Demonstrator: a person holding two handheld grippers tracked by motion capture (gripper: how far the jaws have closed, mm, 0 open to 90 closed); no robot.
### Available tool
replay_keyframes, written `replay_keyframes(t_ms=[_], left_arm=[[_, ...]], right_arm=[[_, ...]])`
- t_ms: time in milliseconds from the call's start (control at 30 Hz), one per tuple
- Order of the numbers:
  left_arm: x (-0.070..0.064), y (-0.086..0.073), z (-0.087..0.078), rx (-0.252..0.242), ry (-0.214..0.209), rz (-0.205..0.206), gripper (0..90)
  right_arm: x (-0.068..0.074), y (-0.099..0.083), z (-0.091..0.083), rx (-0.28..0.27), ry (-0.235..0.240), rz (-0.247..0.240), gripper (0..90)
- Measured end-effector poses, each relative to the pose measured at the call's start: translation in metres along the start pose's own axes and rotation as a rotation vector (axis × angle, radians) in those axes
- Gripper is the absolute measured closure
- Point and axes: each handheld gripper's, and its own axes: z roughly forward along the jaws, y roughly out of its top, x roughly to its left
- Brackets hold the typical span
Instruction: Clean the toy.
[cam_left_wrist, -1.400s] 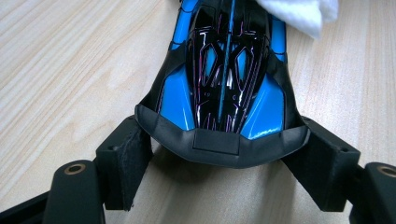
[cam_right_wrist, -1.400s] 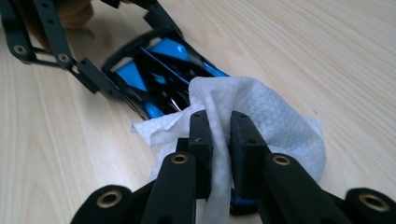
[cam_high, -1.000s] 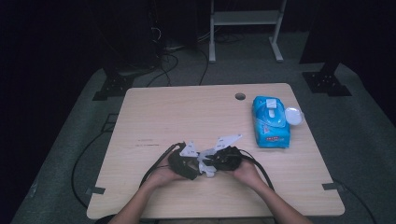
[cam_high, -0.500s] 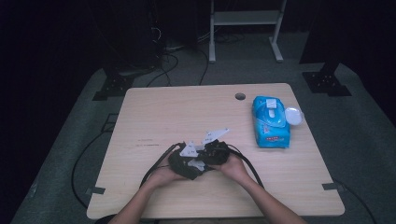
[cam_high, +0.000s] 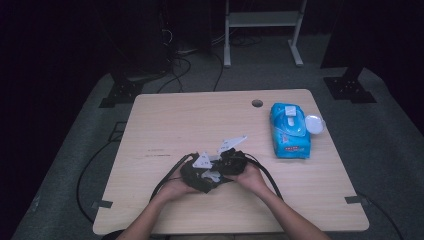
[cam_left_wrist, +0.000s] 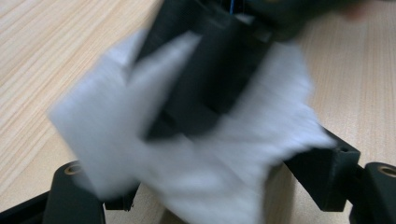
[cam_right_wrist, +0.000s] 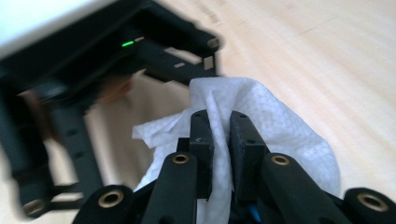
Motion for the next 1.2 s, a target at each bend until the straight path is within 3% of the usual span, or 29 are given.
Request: replay_keyframes(t_ms=[33,133,233,333,400,500,533,600,733,967,1067,1200], left_arm=[[0.0,0.0,0.0,0.0,0.0,0.0,25.3],[0.0,0.0,0.0,-0.001,-0.002,-0.002,25.4],[0.001,0.0,0.001,-0.001,-0.002,0.003,25.4],[0.0,0.001,0.002,-0.003,-0.001,0.006,25.7],[-0.001,0.0,0.001,-0.025,-0.006,0.018,33.6],[-0.002,0.0,0.0,-0.017,-0.004,0.018,34.1],[-0.001,0.001,0.001,-0.016,0.0,0.01,32.0],[0.0,0.002,0.001,-0.013,0.001,0.001,27.7],[-0.001,0.005,0.004,-0.011,-0.016,-0.008,21.9],[-0.005,0.009,0.008,-0.005,-0.018,-0.029,11.5],[-0.003,0.01,0.005,-0.035,0.008,-0.027,13.2],[0.0,0.01,0.005,-0.039,0.005,-0.036,13.3]], right_arm=[[0.0,0.0,0.0,0.0,0.0,0.0,79.9],[-0.009,-0.002,-0.005,0.002,-0.097,-0.031,79.9],[-0.021,-0.007,-0.014,0.0,-0.093,0.007,79.9],[-0.026,-0.01,-0.02,0.014,-0.097,0.011,79.9],[-0.027,-0.01,-0.022,0.027,-0.125,0.0,79.9],[-0.028,-0.01,-0.023,0.025,-0.12,0.009,79.9],[-0.03,-0.012,-0.022,0.008,-0.097,0.046,79.9],[-0.029,-0.014,-0.02,-0.01,-0.084,0.062,79.9],[-0.026,-0.013,-0.019,-0.002,-0.086,0.047,79.9],[-0.028,-0.013,-0.019,-0.009,-0.069,0.061,79.9],[-0.03,-0.011,-0.024,-0.014,-0.076,0.054,79.9],[-0.036,-0.011,-0.038,-0.056,-0.073,0.081,80.0]])
